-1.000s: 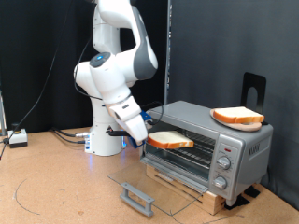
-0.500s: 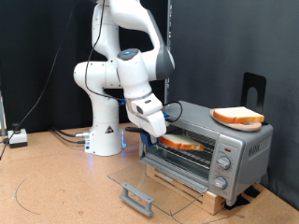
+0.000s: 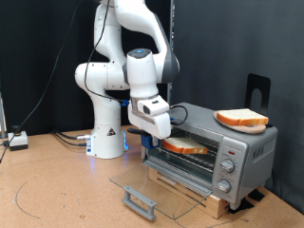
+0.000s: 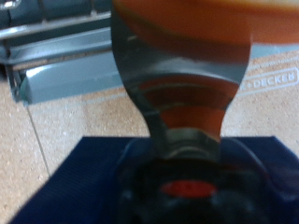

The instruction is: Make a piece of toast with the oven

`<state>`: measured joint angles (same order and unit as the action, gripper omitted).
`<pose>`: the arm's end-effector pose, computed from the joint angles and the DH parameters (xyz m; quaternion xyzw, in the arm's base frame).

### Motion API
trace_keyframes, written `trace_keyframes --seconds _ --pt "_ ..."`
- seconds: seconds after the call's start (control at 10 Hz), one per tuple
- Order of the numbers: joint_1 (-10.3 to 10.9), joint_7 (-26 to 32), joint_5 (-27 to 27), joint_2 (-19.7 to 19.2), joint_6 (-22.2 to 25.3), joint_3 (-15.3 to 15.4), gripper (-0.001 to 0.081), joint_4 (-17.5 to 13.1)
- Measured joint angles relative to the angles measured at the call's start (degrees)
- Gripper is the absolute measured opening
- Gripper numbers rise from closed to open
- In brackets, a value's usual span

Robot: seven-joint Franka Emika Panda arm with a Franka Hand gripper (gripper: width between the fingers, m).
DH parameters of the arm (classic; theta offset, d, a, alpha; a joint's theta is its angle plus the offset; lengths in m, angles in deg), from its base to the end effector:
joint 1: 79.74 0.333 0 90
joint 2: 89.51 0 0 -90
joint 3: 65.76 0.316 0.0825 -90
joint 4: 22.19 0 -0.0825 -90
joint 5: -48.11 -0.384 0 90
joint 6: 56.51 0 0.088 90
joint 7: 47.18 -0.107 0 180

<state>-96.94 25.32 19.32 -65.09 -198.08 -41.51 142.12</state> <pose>0.3441 0.0236 0.2988 -0.8843 -0.4613 -0.0515 0.0510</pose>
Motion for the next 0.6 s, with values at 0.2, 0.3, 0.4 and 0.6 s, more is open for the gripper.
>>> trace_keyframes --seconds 0.2,0.3,0.4,0.6 --pt "-1.35 3.97 1.25 1.79 2.17 -2.42 0.0396 -0.03" --pt "-2.34 5.43 2.31 2.72 3.54 -3.57 0.0396 -0.08" --pt "-3.49 6.51 3.34 3.45 4.65 -4.55 0.0396 -0.12" --pt "-5.37 7.24 4.48 3.97 5.26 -5.58 0.0396 -0.25"
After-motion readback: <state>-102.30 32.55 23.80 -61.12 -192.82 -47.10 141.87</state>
